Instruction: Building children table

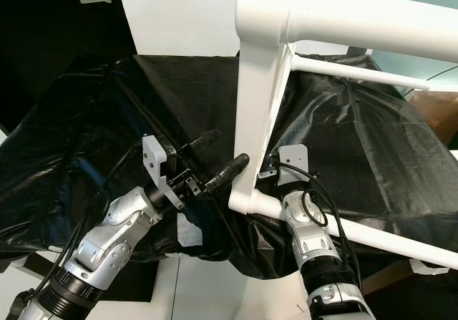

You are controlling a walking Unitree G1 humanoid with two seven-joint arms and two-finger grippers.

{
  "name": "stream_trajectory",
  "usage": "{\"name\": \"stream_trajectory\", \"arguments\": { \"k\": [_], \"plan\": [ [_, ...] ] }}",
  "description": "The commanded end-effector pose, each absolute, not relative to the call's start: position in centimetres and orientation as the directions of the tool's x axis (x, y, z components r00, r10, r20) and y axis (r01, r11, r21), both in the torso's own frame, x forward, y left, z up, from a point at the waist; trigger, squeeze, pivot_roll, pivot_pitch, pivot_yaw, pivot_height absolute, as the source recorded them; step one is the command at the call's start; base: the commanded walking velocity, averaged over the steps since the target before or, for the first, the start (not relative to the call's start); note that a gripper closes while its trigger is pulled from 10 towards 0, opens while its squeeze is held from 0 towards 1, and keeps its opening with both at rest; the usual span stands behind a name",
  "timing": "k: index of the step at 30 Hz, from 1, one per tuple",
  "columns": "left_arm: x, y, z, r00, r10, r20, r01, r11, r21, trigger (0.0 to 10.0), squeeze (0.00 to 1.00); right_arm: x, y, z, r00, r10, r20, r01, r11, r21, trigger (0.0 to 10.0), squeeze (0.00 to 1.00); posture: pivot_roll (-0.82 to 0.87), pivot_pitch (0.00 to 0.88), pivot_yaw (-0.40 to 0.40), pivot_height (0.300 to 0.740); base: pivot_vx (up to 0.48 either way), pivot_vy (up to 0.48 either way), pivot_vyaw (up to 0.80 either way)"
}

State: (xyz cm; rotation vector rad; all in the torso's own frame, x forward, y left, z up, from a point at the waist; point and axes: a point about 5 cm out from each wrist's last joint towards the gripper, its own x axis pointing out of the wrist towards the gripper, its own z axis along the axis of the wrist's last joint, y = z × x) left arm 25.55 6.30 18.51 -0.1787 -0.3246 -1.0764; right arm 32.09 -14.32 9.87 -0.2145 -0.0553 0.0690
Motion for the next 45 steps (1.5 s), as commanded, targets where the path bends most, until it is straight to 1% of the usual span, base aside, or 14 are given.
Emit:
{"name": "stream_trajectory", "arguments": {
  "k": [1, 4, 11, 15, 18, 21, 24, 36, 39, 40, 45],
  "plan": [
    [25.3, 5.7, 18.9, 0.334, -0.882, 0.332, 0.924, 0.376, 0.07, 10.0, 0.02, 31.4, -13.9, 7.1, 0.992, 0.092, -0.089, -0.111, 0.966, -0.234, 10.0, 0.0, -0.04, 0.031, 0.022, 0.74, 0.0, 0.0, 0.0],
    [25.4, 5.5, 18.9, 0.337, -0.882, 0.329, 0.922, 0.379, 0.072, 10.0, 0.02, 31.6, -13.9, 7.2, 0.992, 0.094, -0.087, -0.112, 0.965, -0.235, 10.0, 0.0, -0.04, 0.031, 0.022, 0.74, 0.0, 0.0, 0.0],
    [26.2, 5.1, 19.2, 0.396, -0.866, 0.304, 0.898, 0.435, 0.069, 10.0, 0.0, 31.9, -13.3, 7.5, 0.991, 0.112, -0.078, -0.128, 0.962, -0.24, 10.0, 0.0, -0.03, 0.024, 0.017, 0.74, 0.0, 0.0, 0.0],
    [26.1, 5.2, 19.2, 0.396, -0.863, 0.314, 0.9, 0.432, 0.055, 10.0, 0.0, 31.7, -13.4, 7.0, 0.989, 0.116, -0.095, -0.136, 0.958, -0.251, 10.0, 0.0, -0.03, 0.024, 0.013, 0.74, 0.0, 0.0, 0.0],
    [26.2, 5.1, 19.3, 0.397, -0.87, 0.293, 0.9, 0.432, 0.062, 10.0, 0.0, 31.7, -13.7, 6.8, 0.988, 0.103, -0.113, -0.131, 0.952, -0.276, 10.0, 0.0, -0.04, 0.024, 0.011, 0.74, 0.0, 0.0, 0.0],
    [26.5, 4.9, 19.2, 0.417, -0.871, 0.259, 0.894, 0.444, 0.053, 10.0, 0.0, 31.8, -13.8, 6.8, 0.988, 0.103, -0.112, -0.131, 0.951, -0.281, 10.0, 0.0, -0.04, 0.024, 0.01, 0.74, 0.0, 0.0, 0.0],
    [26.5, 4.6, 19.3, 0.416, -0.876, 0.245, 0.894, 0.443, 0.064, 10.0, 0.0, 31.9, -13.8, 6.9, 0.989, 0.104, -0.109, -0.132, 0.95, -0.283, 10.0, 0.0, -0.04, 0.023, 0.01, 0.74, 0.0, 0.0, 0.0],
    [26.6, 4.6, 20.3, 0.427, -0.867, 0.257, 0.878, 0.465, 0.109, 10.0, 0.0, 31.8, -14.0, 6.4, 0.986, 0.09, -0.139, -0.129, 0.944, -0.303, 10.0, 0.0, -0.04, 0.022, 0.01, 0.74, 0.0, 0.0, 0.0],
    [26.8, 4.5, 20.5, 0.447, -0.862, 0.241, 0.867, 0.483, 0.122, 10.0, 0.0, 31.9, -13.9, 6.4, 0.986, 0.091, -0.137, -0.13, 0.944, -0.303, 10.0, 0.0, -0.04, 0.023, 0.01, 0.74, 0.0, 0.0, 0.0],
    [26.9, 4.4, 20.7, 0.477, -0.849, 0.226, 0.85, 0.511, 0.126, 10.0, 0.0, 32.0, -13.8, 6.5, 0.986, 0.093, -0.136, -0.131, 0.944, -0.302, 10.0, 0.0, -0.04, 0.022, 0.01, 0.74, 0.0, 0.0, 0.0],
    [27.0, 4.3, 20.7, 0.505, -0.836, 0.212, 0.834, 0.536, 0.129, 10.0, 0.0, 32.1, -13.8, 6.5, 0.987, 0.093, -0.134, -0.129, 0.945, -0.301, 10.0, 0.0, -0.04, 0.021, 0.011, 0.74, 0.0, 0.0, 0.0]
  ]
}}
